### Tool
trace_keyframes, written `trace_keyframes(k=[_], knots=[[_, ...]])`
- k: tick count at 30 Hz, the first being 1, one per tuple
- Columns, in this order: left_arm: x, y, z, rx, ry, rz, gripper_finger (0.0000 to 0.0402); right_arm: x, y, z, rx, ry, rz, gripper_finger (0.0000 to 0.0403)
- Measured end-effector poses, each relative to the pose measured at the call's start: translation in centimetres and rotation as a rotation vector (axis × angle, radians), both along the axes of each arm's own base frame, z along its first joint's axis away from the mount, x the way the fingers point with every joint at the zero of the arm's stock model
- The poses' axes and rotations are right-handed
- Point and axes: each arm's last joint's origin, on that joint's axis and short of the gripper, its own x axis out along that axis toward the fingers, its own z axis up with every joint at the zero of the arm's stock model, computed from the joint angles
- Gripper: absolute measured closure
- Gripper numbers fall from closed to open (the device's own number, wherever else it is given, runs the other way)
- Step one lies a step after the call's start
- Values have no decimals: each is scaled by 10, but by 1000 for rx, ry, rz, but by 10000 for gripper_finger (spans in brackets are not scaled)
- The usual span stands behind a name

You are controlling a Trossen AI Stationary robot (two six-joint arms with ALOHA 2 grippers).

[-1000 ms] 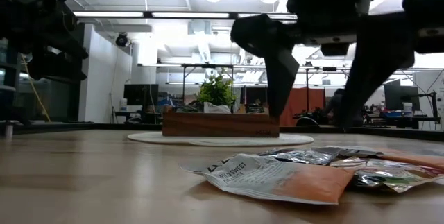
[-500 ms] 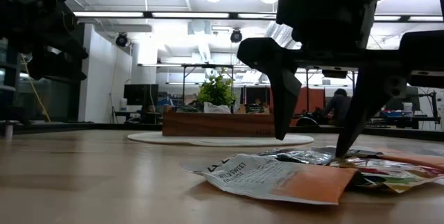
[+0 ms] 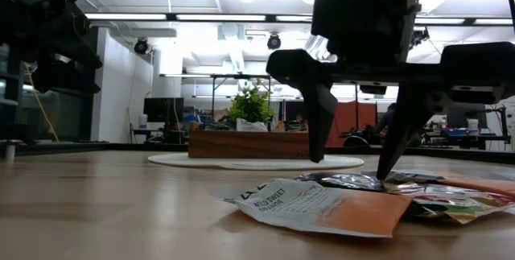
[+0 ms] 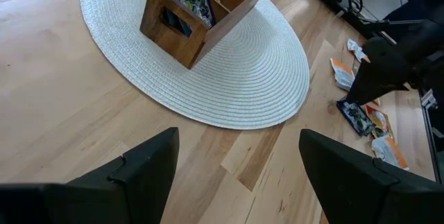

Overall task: Pick & Place Tea
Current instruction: Put the black tea bag into the left section of the wooden organizer

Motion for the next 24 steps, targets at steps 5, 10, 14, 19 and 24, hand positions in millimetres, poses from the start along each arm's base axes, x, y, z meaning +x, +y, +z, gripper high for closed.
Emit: trace_keyframes(k=[5,10,14,19,24], knots=[[0,0,0,0,0,0,105,0,0,0,0,5,50,141],[0,0,0,0,0,0,105,1,0,-7,31,38,68,143],[0,0,0,0,0,0,105,2,1,-13,50,62,66,156],[0,0,0,0,0,0,105,2,1,-16,74,80,36,182],[0,0,0,0,0,0,105,3,0,-17,82,81,26,221]])
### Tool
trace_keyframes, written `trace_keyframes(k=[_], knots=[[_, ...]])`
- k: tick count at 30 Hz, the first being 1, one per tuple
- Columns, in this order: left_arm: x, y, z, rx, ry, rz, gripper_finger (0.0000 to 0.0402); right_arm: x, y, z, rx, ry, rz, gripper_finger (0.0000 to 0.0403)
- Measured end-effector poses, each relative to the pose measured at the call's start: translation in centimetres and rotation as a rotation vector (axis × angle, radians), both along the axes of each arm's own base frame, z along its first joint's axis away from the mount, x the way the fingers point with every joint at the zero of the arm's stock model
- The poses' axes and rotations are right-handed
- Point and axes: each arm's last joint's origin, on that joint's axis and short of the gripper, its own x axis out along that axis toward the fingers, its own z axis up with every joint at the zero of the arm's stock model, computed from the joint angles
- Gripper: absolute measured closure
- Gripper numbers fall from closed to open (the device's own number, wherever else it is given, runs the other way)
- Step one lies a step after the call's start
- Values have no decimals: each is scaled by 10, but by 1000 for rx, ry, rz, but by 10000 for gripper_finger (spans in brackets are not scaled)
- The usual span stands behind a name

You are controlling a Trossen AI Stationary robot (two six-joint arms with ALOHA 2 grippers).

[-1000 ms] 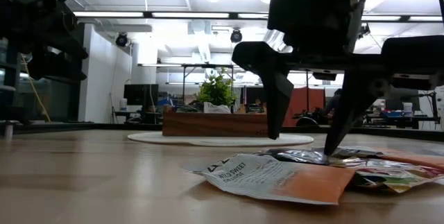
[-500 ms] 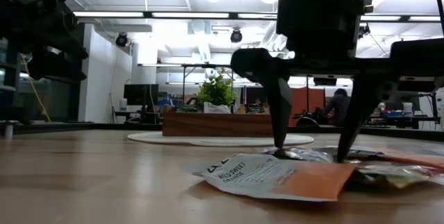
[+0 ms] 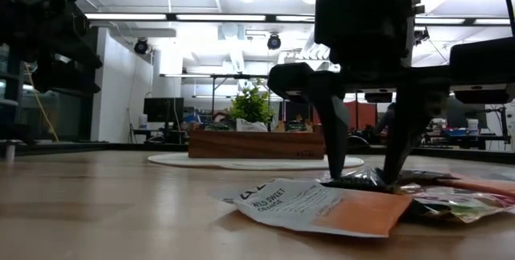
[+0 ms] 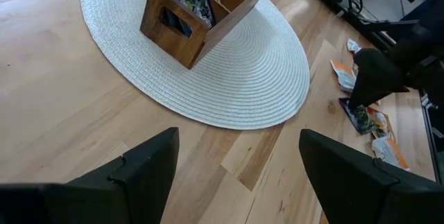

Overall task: Pick & Place Tea
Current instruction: Put the black tea bag into the left section of the wooden organizer

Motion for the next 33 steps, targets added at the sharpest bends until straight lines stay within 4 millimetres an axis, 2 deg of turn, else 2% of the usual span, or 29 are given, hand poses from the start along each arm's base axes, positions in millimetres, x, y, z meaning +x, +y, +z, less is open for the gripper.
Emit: trace_keyframes(k=[7,14,21,27,33], knots=[[0,0,0,0,0,0,105,1,0,0,7,-5,-73,303],[0,0,0,0,0,0,105,6,-1,0,-30,-66,-216,388],[0,0,0,0,0,0,105,12,-2,3,-19,-153,-458,388],[0,0,0,0,0,0,105,24,-3,21,126,-345,-875,388],[0,0,0,0,0,0,105,30,2,30,258,-519,-1165,388]])
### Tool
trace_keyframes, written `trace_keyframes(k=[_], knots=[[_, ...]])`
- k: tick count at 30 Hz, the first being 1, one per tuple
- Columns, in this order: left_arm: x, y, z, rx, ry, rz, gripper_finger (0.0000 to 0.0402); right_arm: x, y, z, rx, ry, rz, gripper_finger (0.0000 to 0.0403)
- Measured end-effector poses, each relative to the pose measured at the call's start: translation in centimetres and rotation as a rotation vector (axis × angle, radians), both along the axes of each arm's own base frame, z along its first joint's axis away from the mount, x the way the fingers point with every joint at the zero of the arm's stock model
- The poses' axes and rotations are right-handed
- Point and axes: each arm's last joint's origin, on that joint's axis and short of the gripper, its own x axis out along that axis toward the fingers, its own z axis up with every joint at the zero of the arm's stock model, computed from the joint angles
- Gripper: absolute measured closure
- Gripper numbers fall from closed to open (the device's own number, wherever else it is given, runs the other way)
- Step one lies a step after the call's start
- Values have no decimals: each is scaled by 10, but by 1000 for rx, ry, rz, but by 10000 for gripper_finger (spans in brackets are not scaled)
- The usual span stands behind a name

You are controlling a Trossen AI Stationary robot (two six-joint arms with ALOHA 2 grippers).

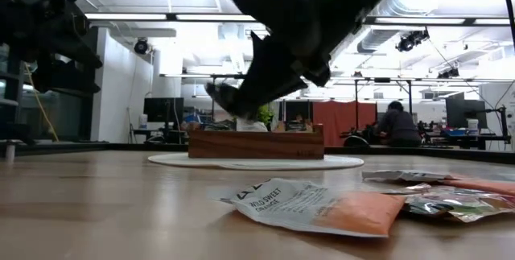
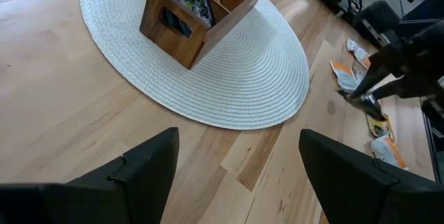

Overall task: Pick & Place Tea
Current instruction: Put the black tea bag into the left section of the wooden organizer

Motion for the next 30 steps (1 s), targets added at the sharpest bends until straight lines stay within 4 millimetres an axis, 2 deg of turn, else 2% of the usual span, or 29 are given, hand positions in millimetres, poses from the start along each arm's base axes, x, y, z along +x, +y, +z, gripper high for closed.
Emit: trace_keyframes(k=[6,10,14,19,30], knots=[[0,0,0,0,0,0,105,2,0,5,32,-144,-219,388],[0,0,0,0,0,0,105,8,-6,12,75,-253,-302,388],[0,0,0,0,0,0,105,19,-16,22,125,-372,-332,388],[0,0,0,0,0,0,105,29,-27,37,19,-481,-294,388],[0,0,0,0,0,0,105,33,-41,42,-55,-525,-371,388]])
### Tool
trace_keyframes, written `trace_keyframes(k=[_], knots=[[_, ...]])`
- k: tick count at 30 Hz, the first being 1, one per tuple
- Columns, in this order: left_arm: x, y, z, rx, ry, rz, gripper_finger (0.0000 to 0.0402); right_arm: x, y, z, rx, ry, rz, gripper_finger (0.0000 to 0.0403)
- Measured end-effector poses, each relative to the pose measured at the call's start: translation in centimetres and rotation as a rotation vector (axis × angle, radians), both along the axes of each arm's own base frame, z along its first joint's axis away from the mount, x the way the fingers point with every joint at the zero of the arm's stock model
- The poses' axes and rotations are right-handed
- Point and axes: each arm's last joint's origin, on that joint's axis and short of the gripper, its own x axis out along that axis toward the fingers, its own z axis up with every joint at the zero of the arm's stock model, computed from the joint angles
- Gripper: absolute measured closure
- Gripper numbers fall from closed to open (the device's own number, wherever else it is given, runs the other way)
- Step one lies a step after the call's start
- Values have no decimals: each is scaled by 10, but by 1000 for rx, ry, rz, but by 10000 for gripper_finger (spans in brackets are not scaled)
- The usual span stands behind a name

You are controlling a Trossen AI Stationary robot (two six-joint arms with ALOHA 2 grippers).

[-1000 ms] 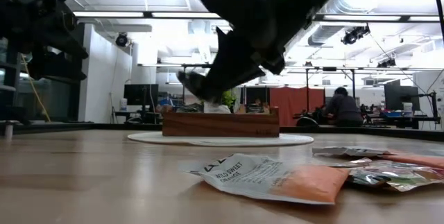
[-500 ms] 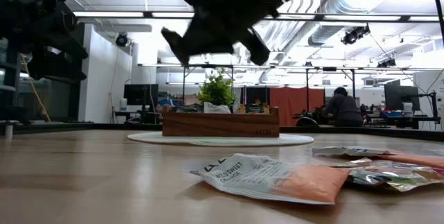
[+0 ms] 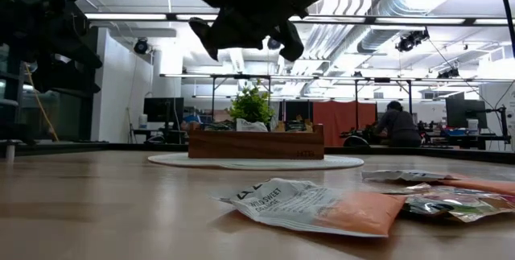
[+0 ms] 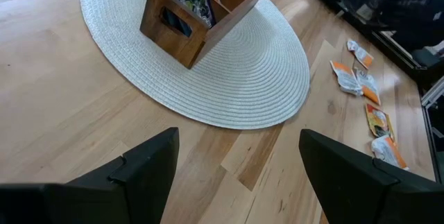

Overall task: Pick & Place Tea
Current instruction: Put the black tea bag into the left section of the wooden organizer

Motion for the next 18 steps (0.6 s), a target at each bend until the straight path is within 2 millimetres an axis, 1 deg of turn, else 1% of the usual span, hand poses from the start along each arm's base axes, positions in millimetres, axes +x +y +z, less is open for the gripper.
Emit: trace_keyframes(k=[5,18], knots=[[0,0,0,0,0,0,105,-1,0,6,19,-39,-21,388],[0,0,0,0,0,0,105,-1,-1,4,44,-45,-38,388]])
